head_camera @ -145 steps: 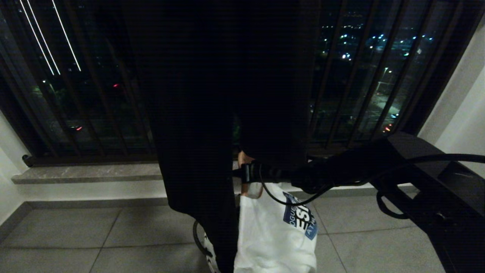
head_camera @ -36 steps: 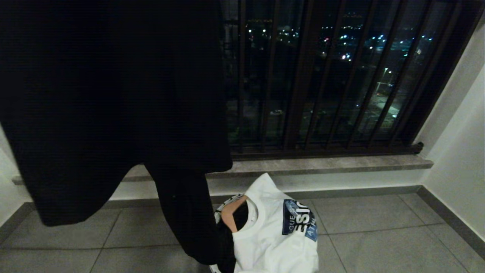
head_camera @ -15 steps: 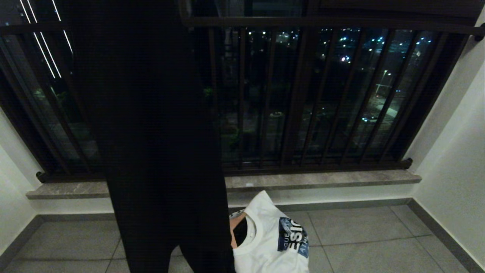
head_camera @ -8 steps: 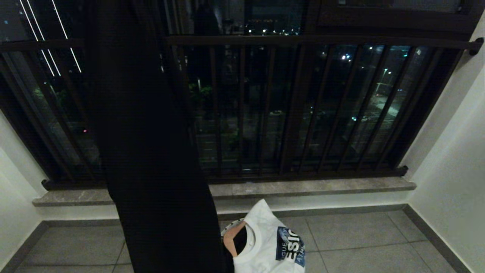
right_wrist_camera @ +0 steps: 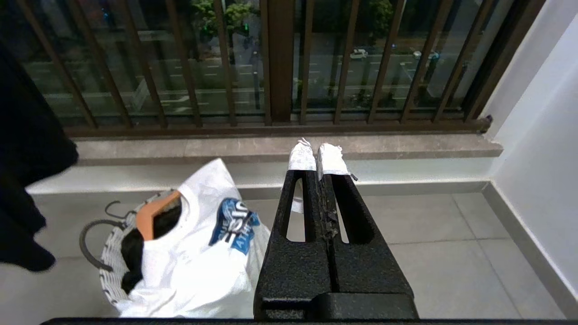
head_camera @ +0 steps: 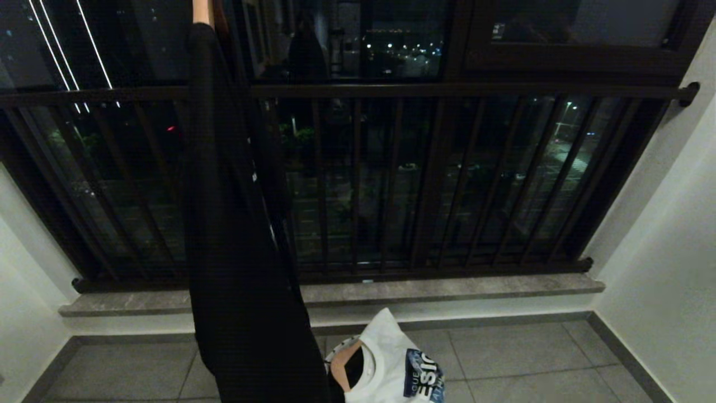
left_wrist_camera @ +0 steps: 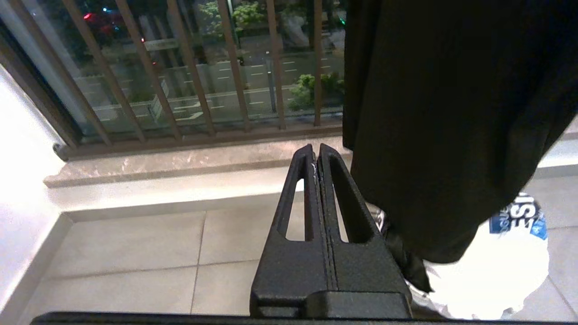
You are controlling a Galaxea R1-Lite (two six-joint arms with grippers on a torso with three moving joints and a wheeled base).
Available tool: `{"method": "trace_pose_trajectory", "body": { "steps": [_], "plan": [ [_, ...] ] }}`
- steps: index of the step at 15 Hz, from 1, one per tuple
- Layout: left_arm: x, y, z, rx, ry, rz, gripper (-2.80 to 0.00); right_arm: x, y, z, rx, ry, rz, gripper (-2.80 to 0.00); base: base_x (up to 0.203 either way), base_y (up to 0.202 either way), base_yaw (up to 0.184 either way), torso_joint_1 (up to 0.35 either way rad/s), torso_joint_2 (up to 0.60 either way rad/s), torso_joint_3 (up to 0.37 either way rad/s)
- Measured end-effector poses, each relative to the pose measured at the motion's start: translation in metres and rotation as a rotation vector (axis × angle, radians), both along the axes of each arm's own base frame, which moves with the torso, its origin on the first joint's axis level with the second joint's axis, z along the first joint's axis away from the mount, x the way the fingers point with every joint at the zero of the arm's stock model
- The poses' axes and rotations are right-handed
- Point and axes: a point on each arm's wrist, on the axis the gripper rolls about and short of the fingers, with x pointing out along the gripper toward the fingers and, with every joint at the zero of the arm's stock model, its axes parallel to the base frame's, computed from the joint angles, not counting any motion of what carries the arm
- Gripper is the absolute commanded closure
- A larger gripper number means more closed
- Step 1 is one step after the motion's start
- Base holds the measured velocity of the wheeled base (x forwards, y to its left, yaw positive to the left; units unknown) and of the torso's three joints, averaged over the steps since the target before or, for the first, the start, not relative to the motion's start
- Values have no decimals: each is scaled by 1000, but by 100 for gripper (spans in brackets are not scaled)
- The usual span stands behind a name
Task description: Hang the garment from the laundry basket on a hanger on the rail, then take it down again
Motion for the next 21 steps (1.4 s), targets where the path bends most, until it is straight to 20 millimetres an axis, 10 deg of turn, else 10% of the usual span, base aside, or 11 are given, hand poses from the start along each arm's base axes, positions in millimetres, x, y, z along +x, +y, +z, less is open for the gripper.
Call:
{"method": "trace_pose_trajectory", "body": {
  "steps": [21],
  "plan": [
    [0, 0, 0, 0, 0, 0, 0, 0, 0, 0, 0, 1, 0, 0, 0, 0, 0, 206, -414, -211]
  ]
}}
